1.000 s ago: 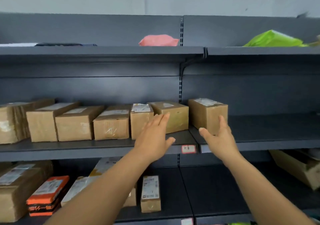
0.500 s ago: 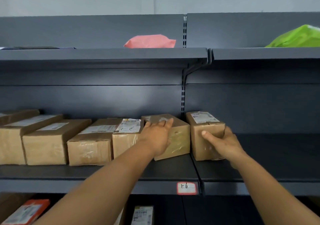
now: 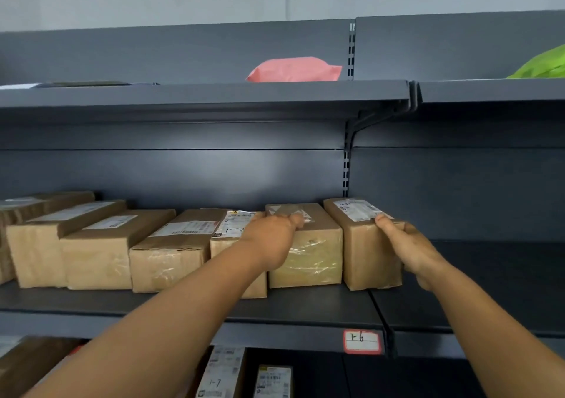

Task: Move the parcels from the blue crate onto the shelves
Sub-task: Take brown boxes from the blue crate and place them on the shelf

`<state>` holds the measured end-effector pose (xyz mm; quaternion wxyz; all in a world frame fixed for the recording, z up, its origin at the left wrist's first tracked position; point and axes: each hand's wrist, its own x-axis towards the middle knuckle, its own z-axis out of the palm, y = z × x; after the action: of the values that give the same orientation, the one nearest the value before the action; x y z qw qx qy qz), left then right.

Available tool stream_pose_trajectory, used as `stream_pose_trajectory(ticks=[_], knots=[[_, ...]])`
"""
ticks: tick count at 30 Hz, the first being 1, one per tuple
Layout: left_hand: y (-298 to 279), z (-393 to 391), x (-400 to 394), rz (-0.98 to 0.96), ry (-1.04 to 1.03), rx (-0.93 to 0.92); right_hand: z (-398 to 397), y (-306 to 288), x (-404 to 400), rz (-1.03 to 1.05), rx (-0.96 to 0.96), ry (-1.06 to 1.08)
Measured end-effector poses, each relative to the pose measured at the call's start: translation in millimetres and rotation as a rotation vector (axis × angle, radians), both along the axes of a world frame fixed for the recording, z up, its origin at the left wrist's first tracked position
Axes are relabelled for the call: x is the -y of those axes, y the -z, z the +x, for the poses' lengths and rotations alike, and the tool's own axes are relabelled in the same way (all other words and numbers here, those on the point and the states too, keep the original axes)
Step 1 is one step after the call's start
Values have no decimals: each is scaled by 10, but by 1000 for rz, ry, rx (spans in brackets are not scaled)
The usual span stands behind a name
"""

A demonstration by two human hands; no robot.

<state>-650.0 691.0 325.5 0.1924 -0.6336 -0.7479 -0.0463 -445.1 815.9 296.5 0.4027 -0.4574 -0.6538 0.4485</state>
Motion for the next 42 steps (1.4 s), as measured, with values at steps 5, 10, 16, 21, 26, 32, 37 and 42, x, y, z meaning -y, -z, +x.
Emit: stream_pose_trajectory(ticks=[5, 10, 16, 21, 26, 32, 37, 42], knots=[[87, -207, 174, -26, -5, -77, -153, 11, 229, 45, -16, -36], [102, -381, 345, 28, -13, 1, -328, 13, 482, 56, -7, -42], [90, -530, 522, 24, -62, 71, -524, 33, 737, 90, 74, 12], [96, -608, 685, 48, -87, 88, -664, 20, 977, 124, 146, 30], [89, -673, 872, -6, -89, 86, -738, 20, 1137, 121, 144, 28], [174, -819, 1188, 4, -47, 71, -928, 76, 1520, 585, 377, 221], [156, -1035, 1615, 82, -79, 46, -1440, 18, 2014, 713, 417, -10], [134, -1467, 2196, 112, -147, 45, -2079, 25, 2526, 730, 427, -201]])
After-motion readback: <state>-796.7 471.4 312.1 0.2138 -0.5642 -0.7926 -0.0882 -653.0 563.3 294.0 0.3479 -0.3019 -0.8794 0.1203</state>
